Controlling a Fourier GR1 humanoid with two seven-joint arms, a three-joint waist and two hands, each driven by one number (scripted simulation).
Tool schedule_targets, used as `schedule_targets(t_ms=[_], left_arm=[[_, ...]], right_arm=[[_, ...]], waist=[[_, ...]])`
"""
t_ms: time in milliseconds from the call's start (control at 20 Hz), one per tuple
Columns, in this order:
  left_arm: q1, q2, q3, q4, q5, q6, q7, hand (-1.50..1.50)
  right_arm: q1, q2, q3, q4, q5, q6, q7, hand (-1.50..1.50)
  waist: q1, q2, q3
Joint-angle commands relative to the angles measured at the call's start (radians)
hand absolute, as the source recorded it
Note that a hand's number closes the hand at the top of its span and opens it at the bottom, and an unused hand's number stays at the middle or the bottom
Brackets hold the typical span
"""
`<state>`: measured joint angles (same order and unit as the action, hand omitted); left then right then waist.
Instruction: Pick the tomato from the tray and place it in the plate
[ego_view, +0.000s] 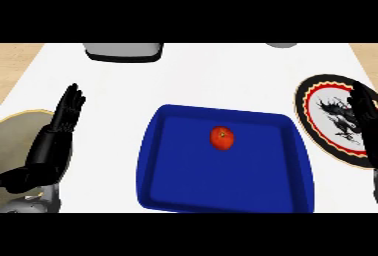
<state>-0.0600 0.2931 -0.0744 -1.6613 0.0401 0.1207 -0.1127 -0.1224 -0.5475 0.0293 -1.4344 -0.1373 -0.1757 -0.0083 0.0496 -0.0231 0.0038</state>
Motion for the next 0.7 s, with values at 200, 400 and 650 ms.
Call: schedule_targets(t_ms=[200,400,650], left_arm=[[0.138,-0.071,-0.03,0.144,0.06,0.004,0.227,0.0],[0.144,-0.129,-0.067,0.17,0.113,-0.018,0.277,0.0],[0.08,-0.1,-0.02,0.19,0.148,-0.042,0.353,0.0]], right_arm=[[-0.193,0.085,-0.057,-0.143,-0.004,-0.161,0.07,1.5],[-0.121,0.032,-0.06,-0.059,0.273,-0.431,0.197,1.5],[0.017,0.242,0.065,-0.293,0.386,-0.616,0.156,-1.5]], waist=[[-0.035,0.022,-0.005],[-0.06,0.026,-0.01],[-0.064,0.019,-0.005]])
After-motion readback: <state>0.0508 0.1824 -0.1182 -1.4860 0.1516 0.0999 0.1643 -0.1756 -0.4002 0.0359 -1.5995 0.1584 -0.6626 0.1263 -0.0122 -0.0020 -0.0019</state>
